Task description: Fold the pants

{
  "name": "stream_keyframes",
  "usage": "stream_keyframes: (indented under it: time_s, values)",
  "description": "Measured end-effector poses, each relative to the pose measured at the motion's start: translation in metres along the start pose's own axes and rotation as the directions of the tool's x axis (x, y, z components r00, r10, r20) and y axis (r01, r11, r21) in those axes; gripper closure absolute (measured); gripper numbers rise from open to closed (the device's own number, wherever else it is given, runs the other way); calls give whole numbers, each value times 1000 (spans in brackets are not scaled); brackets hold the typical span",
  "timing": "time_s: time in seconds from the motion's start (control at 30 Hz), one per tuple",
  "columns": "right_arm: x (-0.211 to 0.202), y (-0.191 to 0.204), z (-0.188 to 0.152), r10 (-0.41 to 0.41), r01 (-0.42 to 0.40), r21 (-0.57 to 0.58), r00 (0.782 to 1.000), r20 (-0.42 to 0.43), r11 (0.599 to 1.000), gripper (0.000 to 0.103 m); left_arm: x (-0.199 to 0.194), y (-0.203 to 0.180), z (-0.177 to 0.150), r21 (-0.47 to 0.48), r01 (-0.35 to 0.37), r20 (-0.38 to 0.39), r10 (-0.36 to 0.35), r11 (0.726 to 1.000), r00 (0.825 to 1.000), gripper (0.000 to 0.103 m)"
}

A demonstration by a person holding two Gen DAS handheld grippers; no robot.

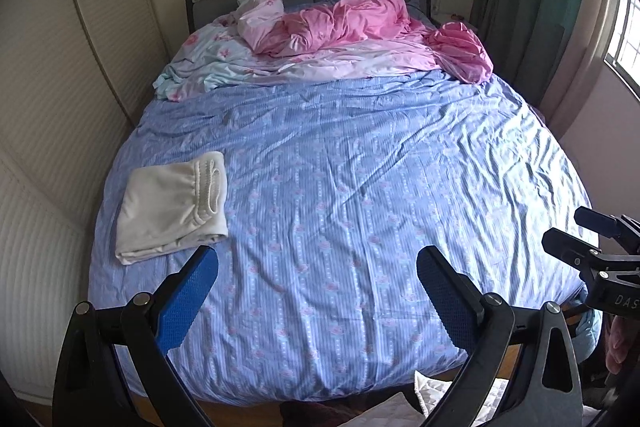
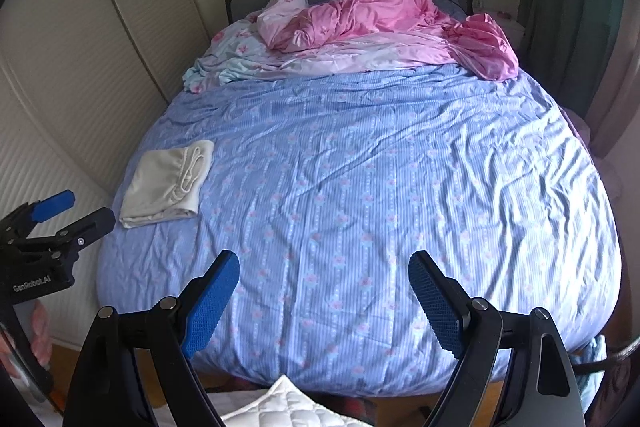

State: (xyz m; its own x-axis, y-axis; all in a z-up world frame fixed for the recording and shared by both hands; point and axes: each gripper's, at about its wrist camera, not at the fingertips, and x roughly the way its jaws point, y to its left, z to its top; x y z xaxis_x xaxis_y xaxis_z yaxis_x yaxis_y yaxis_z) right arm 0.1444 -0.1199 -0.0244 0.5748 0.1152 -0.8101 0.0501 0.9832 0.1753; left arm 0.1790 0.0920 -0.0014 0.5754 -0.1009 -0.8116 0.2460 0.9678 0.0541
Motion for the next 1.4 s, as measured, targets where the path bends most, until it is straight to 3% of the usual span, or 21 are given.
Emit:
stream_keyframes:
  time_s: [0.77,1.4]
  values:
    - [-10,-3,-2,-26,27,-48,999,22,998,16,-4,-9,-9,-26,16,11,-16,1000,1000,1]
    - [-31,-5,6,-18,24,-70,996,87,997,16,-23,-8,0,-19,1,84,1,1000,997,1]
